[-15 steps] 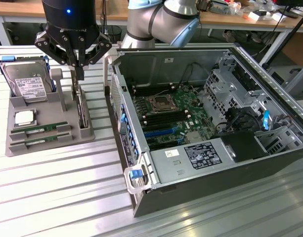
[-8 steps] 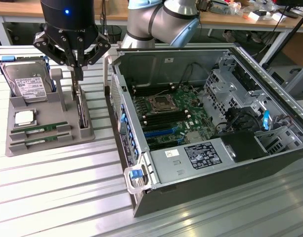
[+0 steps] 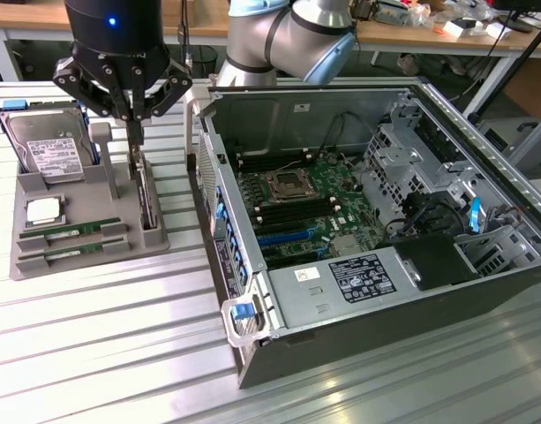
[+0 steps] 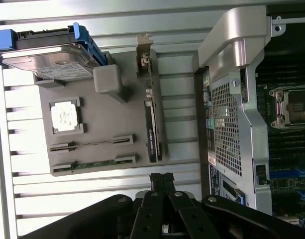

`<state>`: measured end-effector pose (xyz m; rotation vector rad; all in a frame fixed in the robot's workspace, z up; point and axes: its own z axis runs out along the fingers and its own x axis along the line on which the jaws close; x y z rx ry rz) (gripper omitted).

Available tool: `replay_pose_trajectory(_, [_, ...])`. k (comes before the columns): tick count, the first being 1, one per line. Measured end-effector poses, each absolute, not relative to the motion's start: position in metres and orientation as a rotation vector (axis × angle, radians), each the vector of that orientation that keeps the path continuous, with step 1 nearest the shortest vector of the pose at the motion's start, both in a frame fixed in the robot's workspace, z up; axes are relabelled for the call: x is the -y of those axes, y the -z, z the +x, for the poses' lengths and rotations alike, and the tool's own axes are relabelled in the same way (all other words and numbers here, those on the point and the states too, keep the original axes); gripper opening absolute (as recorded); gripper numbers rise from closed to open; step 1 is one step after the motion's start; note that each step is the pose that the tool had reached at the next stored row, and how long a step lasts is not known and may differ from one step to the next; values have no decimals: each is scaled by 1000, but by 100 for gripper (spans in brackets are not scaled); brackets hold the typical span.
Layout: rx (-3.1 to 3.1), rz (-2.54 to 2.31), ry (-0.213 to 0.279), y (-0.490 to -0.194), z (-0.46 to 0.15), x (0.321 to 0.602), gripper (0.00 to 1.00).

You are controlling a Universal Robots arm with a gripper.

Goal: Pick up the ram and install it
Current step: 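Reach for the ram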

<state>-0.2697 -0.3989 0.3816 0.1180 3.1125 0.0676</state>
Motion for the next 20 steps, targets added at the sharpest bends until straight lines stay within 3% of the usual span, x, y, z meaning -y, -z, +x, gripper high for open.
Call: replay_pose_trajectory(20, [-3112,118,-68,-380,-278,399,11])
